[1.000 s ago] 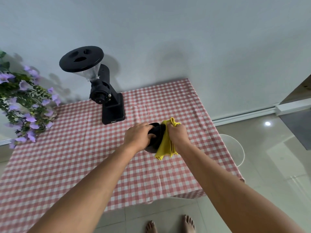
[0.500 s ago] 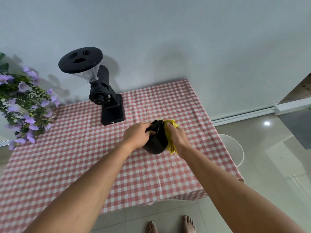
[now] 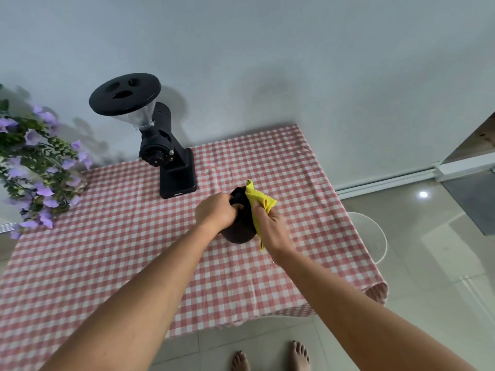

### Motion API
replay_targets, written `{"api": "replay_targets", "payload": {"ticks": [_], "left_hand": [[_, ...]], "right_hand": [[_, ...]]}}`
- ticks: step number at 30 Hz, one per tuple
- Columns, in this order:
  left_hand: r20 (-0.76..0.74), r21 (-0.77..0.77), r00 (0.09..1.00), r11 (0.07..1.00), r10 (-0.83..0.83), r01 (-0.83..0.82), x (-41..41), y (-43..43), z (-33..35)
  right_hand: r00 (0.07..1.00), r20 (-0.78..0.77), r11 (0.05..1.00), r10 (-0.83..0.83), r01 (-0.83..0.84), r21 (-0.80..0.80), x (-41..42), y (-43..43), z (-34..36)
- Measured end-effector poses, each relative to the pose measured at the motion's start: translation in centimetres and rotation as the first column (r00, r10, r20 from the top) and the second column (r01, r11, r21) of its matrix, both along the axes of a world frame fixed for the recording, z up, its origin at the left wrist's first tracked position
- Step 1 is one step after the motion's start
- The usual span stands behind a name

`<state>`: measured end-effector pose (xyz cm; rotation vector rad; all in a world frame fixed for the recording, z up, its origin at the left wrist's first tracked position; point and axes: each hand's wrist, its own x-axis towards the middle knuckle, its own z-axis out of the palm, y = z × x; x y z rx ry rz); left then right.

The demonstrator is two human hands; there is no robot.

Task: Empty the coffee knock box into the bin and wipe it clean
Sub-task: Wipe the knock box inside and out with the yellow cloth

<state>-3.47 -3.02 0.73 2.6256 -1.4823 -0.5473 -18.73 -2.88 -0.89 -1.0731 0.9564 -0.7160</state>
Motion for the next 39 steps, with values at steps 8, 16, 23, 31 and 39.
{"api": "replay_targets", "payload": {"ticks": [8, 16, 23, 31, 39], "left_hand": [[-0.03, 0.014, 0.997, 0.998, -0.066, 0.066, -0.6, 0.0, 0.1], [-0.1, -0.035, 0.995, 0.999, -0.004, 0.001, 0.4, 0.0, 0.3], [-0.082, -0.107, 0.985, 0.984, -0.153, 0.144, -0.7, 0.6, -0.2], [0.142, -0.084, 0.891, 0.892, -0.431, 0.444, 0.2, 1.1, -0.3], [0.116, -0.064, 0.838, 0.837, -0.534, 0.543, 0.2, 2.5, -2.9]], "right_hand": [[0.997, -0.077, 0.999, -0.021, 0.025, 0.048, 0.0, -1.0, 0.3], [0.999, 0.041, 0.999, -0.002, 0.0, 0.046, -0.2, -0.3, -0.8], [0.988, -0.13, 0.899, -0.088, 0.135, 0.417, -0.8, -3.6, -1.5], [0.988, -0.152, 0.909, -0.008, 0.07, 0.411, -0.8, -4.6, -0.9], [0.937, -0.295, 0.94, 0.186, -0.082, 0.331, -0.5, -4.5, -1.2]]}}
